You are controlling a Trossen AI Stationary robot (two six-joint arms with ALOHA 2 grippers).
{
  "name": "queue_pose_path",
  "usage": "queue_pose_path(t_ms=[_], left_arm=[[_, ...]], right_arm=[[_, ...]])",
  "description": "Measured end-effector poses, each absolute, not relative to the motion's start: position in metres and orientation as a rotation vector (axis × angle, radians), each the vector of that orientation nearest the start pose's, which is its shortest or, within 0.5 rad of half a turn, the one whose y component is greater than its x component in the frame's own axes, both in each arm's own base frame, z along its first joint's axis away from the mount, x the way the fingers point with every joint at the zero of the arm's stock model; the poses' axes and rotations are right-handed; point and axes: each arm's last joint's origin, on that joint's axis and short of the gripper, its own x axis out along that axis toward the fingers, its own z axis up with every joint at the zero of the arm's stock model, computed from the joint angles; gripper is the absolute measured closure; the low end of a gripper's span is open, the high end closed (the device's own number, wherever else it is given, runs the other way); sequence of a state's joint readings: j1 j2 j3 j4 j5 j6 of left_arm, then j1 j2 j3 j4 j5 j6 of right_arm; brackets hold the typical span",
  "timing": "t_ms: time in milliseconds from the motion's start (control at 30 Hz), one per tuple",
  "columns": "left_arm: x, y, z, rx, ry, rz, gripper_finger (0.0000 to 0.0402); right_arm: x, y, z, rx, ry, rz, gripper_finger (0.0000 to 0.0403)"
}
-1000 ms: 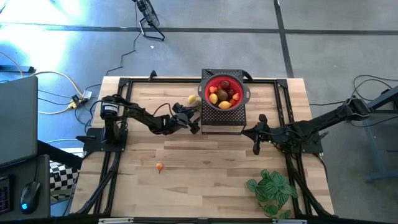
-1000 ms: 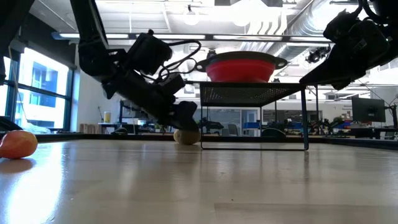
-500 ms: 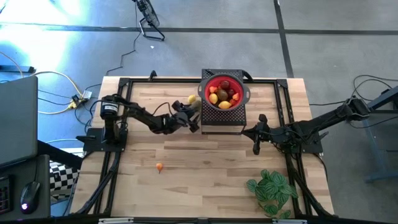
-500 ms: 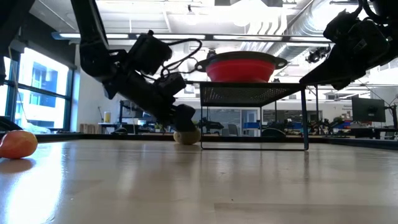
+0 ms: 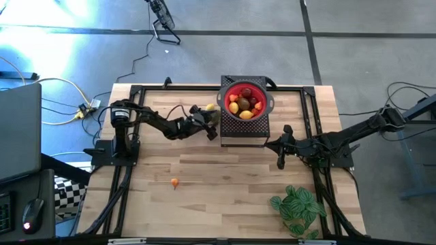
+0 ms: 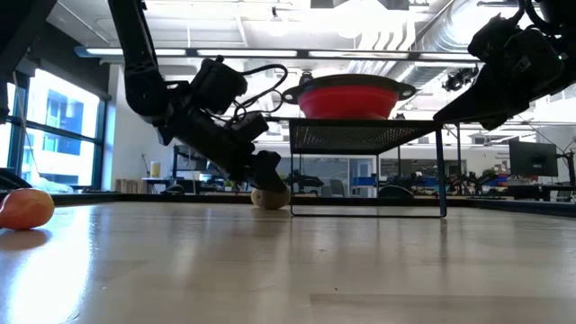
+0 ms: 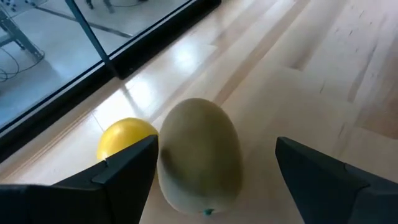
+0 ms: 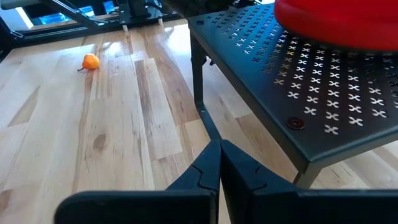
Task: Pick & Place Fruit
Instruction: Put the brown kiwi into the red strainer bowl on the shelf
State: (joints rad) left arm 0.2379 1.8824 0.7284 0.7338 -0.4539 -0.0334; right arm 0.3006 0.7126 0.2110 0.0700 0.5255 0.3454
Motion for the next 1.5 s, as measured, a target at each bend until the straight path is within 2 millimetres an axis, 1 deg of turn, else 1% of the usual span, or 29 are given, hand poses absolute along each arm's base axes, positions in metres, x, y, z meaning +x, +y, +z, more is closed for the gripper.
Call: queue_pose_path(t_ms=[400,700,933,1233,1400,1500], left_arm=[[0.326,0.096,0.114,0.000,0.446,0.695,0.0082],[0.324,0.104,0.114,-0.034,0.433,0.675,0.0082],[0.324,0.105,0.114,-0.055,0.431,0.663,0.0082],[0.324,0.105,0.102,-0.081,0.460,0.669,0.0082],[0.325,0.105,0.101,-0.081,0.437,0.675,0.0082],[0.326,0.106,0.103,-0.084,0.412,0.676,0.0082]], right_arm=[[0.146,0.029,0.172,0.159,0.345,-0.314,0.0401],[0.146,0.029,0.172,0.159,0.345,-0.314,0.0401],[0.146,0.029,0.172,0.158,0.345,-0.314,0.0401],[0.146,0.029,0.172,0.158,0.345,-0.314,0.0401],[0.146,0.029,0.172,0.157,0.348,-0.315,0.0401],[0.146,0.029,0.172,0.156,0.348,-0.315,0.0401]])
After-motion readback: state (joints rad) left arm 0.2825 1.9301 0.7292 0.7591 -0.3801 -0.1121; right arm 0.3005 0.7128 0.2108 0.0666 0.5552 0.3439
